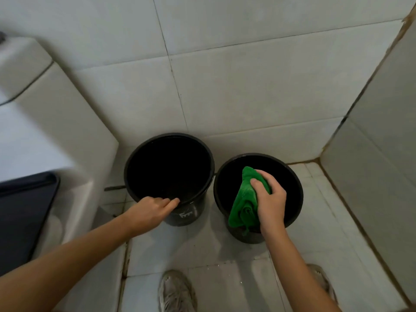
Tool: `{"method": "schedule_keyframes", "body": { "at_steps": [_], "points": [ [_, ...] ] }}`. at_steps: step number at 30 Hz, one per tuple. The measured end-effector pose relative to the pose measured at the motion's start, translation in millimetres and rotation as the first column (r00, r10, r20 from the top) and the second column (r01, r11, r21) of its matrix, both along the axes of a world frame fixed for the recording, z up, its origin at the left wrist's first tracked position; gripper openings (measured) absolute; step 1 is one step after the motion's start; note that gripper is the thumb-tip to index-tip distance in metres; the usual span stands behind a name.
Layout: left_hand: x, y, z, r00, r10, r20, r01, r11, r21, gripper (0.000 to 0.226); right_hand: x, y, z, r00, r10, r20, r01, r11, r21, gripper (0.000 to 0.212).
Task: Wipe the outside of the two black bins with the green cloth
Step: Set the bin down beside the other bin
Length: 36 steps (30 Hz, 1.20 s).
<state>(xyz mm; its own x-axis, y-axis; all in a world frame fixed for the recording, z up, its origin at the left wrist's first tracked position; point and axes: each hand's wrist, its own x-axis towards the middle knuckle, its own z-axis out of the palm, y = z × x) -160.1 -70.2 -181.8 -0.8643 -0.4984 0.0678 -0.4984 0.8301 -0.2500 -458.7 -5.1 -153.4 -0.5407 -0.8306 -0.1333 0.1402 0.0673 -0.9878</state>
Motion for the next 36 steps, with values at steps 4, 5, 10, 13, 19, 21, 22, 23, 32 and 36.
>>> {"method": "schedule_keyframes", "body": {
  "at_steps": [4,5,10,13,19,21,22,23,32,36],
  "points": [
    [16.6,-0.3,-24.9,1.0,0.015,0.008,-0.016,0.996,0.086,0.076,-1.4,-6.0,-10.6,1.0,0.005,-0.015,-0.005,0.999,0.032,0.021],
    [19.2,3.0,-31.3,0.999,0.029,0.014,-0.03,0.995,0.099,0.083,-1.9,-7.5,-12.6,1.0,-0.001,-0.005,0.001,0.999,0.037,0.021],
    [21.7,14.9,-57.0,0.985,0.173,0.003,-0.17,0.965,0.201,0.073,-7.3,-11.8,-17.9,1.0,-0.022,0.015,0.022,0.999,0.027,0.022],
    [17.7,11.9,-58.9,0.958,0.281,0.06,-0.285,0.906,0.313,0.051,-10.9,-13.0,-18.3,0.999,-0.031,0.01,0.031,0.999,0.026,0.022],
    [-7.1,7.7,-31.7,0.929,0.342,0.144,-0.371,0.869,0.328,0.06,-27.6,-15.0,-14.2,0.995,-0.095,0.026,0.094,0.995,0.026,0.021],
    [-19.2,9.0,-23.4,0.958,0.285,0.036,-0.285,0.922,0.261,0.066,-33.6,-15.4,-10.8,0.993,-0.11,0.032,0.11,0.994,0.022,0.02],
    [-28.7,10.2,-17.6,0.968,0.25,-0.003,-0.243,0.944,0.224,0.068,-36.4,-15.4,-9.4,0.992,-0.118,0.042,0.117,0.993,0.021,0.02],
    [-39.9,11.2,-13.3,0.978,0.206,-0.029,-0.196,0.961,0.194,0.068,-39.0,-15.1,-7.8,0.991,-0.126,0.054,0.125,0.992,0.02,0.02],
    [-169.8,26.1,-19.9,0.961,-0.049,0.271,-0.028,0.961,0.273,0.05,-79.9,-5.9,-5.1,0.977,-0.197,0.08,0.197,0.98,0.005,0.021],
    [-180.3,24.3,-39.5,0.959,-0.021,0.281,-0.074,0.943,0.323,0.028,-104.5,-0.4,-3.8,0.959,-0.265,0.099,0.267,0.964,-0.007,0.018]
  ]
}}
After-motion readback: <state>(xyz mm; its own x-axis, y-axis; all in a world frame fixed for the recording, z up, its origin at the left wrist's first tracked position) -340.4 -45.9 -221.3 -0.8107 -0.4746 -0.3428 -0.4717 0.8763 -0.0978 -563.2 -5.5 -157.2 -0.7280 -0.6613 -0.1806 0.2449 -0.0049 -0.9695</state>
